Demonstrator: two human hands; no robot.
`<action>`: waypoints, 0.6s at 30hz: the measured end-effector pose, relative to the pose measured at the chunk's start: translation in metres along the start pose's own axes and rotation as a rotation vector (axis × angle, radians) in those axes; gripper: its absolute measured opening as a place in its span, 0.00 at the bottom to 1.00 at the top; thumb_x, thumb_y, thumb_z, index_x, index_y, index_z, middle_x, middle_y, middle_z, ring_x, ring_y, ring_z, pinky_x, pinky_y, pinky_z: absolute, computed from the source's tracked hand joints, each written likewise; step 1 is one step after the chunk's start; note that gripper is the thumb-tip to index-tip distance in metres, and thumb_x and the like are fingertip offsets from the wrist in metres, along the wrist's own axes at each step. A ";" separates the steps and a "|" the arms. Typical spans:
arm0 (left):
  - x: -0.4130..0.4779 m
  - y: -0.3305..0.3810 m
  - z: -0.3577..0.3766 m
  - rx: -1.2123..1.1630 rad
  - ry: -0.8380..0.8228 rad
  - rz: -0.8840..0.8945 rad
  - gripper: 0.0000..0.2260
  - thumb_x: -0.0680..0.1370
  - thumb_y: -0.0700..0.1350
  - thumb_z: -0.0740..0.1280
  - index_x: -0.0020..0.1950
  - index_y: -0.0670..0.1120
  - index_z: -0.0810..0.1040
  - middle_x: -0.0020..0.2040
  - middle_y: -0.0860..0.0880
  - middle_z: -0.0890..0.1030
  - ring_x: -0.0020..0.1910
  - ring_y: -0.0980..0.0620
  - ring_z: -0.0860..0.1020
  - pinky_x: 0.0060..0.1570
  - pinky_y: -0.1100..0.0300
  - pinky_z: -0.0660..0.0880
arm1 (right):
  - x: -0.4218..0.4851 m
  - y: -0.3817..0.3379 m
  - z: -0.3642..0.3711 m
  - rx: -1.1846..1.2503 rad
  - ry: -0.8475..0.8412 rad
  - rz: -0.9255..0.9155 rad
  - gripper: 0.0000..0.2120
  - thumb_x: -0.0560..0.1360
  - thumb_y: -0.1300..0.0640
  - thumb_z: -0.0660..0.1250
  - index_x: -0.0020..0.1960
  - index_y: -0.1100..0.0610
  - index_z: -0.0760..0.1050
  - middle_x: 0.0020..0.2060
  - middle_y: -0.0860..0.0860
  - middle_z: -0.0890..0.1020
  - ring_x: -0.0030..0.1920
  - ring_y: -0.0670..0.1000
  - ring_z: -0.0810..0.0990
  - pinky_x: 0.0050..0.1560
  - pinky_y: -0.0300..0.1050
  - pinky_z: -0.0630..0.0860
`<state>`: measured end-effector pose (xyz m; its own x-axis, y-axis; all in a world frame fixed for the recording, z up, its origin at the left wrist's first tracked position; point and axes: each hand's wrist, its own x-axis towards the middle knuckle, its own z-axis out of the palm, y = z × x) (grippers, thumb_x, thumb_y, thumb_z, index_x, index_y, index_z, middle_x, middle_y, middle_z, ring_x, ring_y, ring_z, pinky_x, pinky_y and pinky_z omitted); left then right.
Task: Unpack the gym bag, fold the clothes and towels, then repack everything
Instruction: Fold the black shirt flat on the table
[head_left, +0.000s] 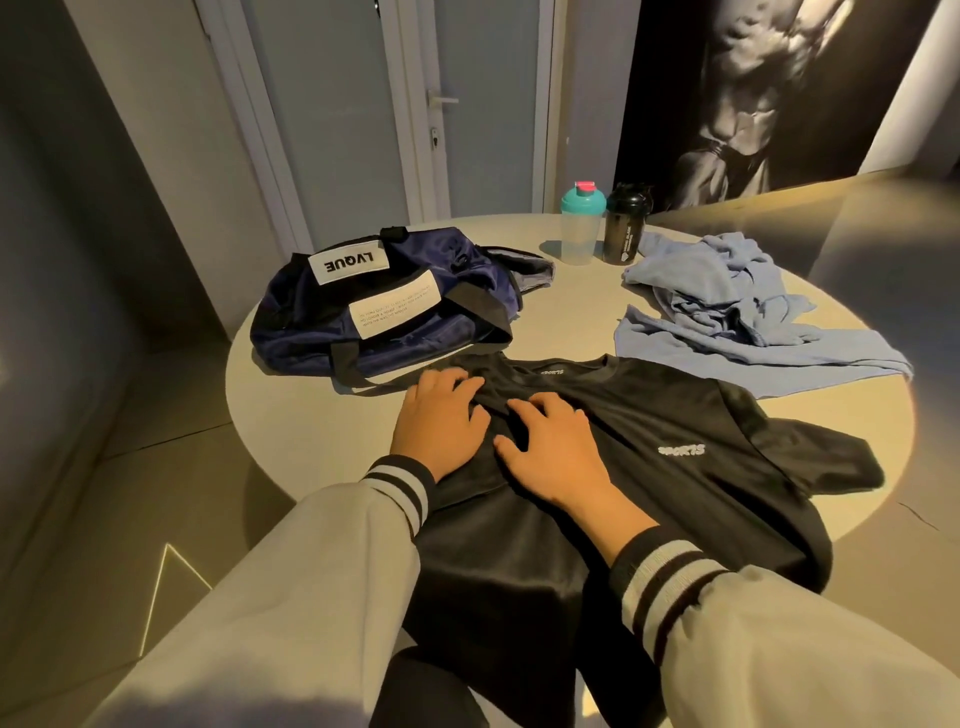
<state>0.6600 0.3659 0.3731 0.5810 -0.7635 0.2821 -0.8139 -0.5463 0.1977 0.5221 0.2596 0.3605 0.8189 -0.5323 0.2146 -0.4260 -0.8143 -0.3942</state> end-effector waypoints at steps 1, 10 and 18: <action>-0.004 0.002 0.000 -0.012 -0.077 -0.014 0.23 0.83 0.55 0.57 0.78 0.53 0.66 0.77 0.49 0.67 0.74 0.46 0.64 0.72 0.49 0.62 | -0.001 0.000 0.000 -0.004 0.025 -0.007 0.27 0.78 0.40 0.62 0.74 0.49 0.67 0.68 0.52 0.69 0.70 0.54 0.67 0.73 0.56 0.60; -0.032 0.021 0.004 0.101 -0.244 -0.072 0.24 0.86 0.56 0.47 0.83 0.56 0.51 0.83 0.48 0.51 0.82 0.49 0.49 0.78 0.42 0.42 | -0.003 -0.002 -0.002 -0.002 -0.039 -0.022 0.24 0.79 0.47 0.59 0.74 0.50 0.70 0.70 0.49 0.71 0.70 0.52 0.69 0.76 0.60 0.57; -0.025 0.018 0.005 0.032 -0.224 -0.157 0.24 0.85 0.57 0.46 0.82 0.57 0.54 0.83 0.48 0.51 0.82 0.49 0.48 0.78 0.41 0.42 | -0.011 -0.005 -0.009 -0.144 0.045 -0.064 0.20 0.80 0.46 0.61 0.68 0.52 0.76 0.63 0.53 0.75 0.64 0.55 0.72 0.63 0.52 0.71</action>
<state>0.6307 0.3737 0.3651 0.6893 -0.7236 0.0348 -0.7152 -0.6721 0.1918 0.5115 0.2680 0.3684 0.8294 -0.4855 0.2764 -0.4270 -0.8700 -0.2466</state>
